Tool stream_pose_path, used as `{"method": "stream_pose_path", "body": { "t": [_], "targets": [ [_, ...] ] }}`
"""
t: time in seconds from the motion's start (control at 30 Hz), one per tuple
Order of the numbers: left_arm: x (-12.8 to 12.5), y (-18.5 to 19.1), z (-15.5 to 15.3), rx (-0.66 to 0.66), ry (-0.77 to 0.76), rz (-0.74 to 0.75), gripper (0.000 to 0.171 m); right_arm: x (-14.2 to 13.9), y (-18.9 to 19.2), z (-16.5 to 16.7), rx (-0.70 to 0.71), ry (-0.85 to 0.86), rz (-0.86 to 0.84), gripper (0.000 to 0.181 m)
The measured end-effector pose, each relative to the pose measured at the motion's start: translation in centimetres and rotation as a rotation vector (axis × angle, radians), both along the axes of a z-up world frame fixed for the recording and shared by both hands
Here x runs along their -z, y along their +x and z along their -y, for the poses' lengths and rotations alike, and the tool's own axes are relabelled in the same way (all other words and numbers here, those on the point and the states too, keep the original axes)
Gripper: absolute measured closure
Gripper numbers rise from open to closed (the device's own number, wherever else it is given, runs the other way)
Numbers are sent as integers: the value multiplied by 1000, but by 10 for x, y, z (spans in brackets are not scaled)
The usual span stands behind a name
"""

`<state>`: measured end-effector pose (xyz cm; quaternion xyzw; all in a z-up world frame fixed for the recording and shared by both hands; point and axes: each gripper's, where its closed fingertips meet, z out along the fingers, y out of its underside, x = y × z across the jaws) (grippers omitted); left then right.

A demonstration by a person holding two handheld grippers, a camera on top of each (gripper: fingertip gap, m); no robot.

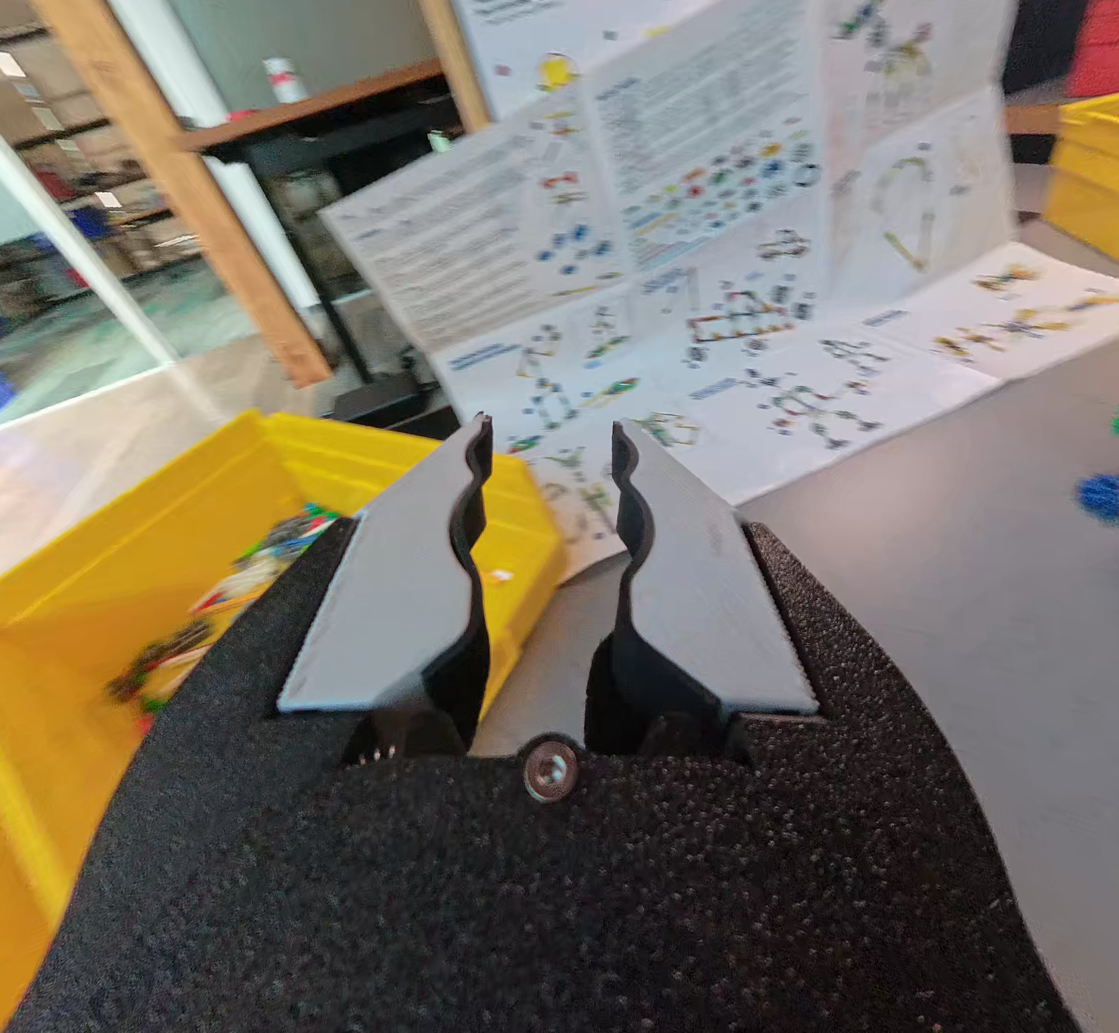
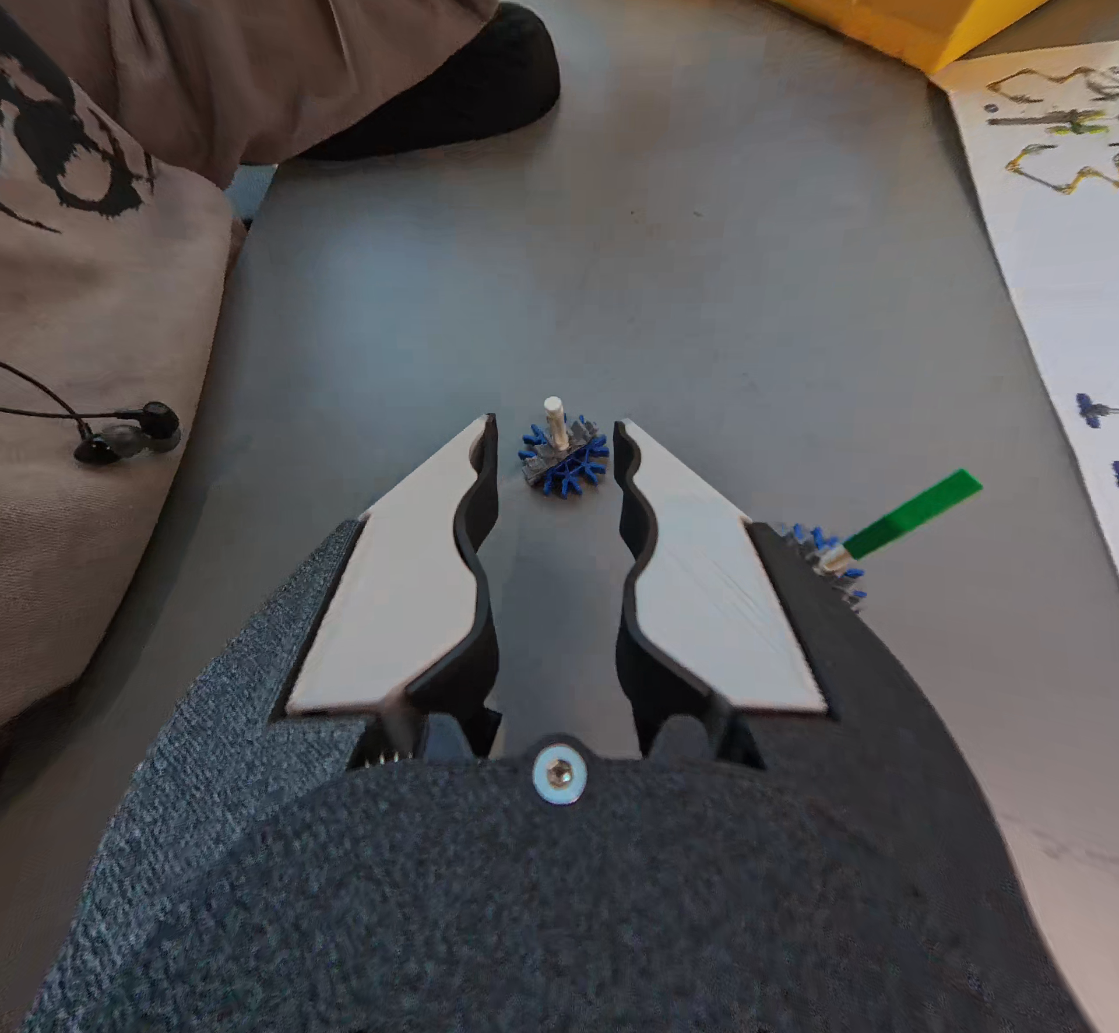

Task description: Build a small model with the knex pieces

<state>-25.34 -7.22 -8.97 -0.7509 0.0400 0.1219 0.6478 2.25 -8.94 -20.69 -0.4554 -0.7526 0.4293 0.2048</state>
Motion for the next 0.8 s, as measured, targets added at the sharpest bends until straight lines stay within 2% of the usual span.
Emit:
{"method": "stream_pose_path", "body": {
  "t": [0.07, 0.13, 0.17, 0.23, 0.3, 0.4, 0.47, 0.57, 0.7, 0.8],
  "targets": [
    [27, 69, -26, 248, -90, 40, 132, 12, -2, 6, -13, 78, 31, 143],
    [57, 135, -36, 469, -196, 59, 132, 17, -6, 10, -16, 119, 33, 145],
    [71, 163, -35, 570, -252, 48, 132, 17, -9, 12, -10, 118, 21, 150],
    [97, 210, -23, 758, -354, 19, 133, 16, -12, 13, -2, 124, 13, 176],
    [108, 240, -7, 899, -393, 20, 139, 11, -7, 13, -29, 125, 8, 177],
    [105, 271, 16, 1078, -410, 150, 140, -36, -8, 13, -15, -57, -166, 177],
    [88, 282, 20, 1134, -346, 256, 141, -55, -6, 8, -12, -129, -250, 177],
    [74, 291, 25, 1197, -316, 372, 143, -71, -3, 10, -42, -252, -319, 177],
    [62, 297, 34, 1278, -302, 502, 153, -83, 3, 23, -117, -323, -382, 177],
    [60, 300, 40, 1318, -312, 509, 159, -84, 6, 29, -155, -362, -377, 177]
  ]
}}
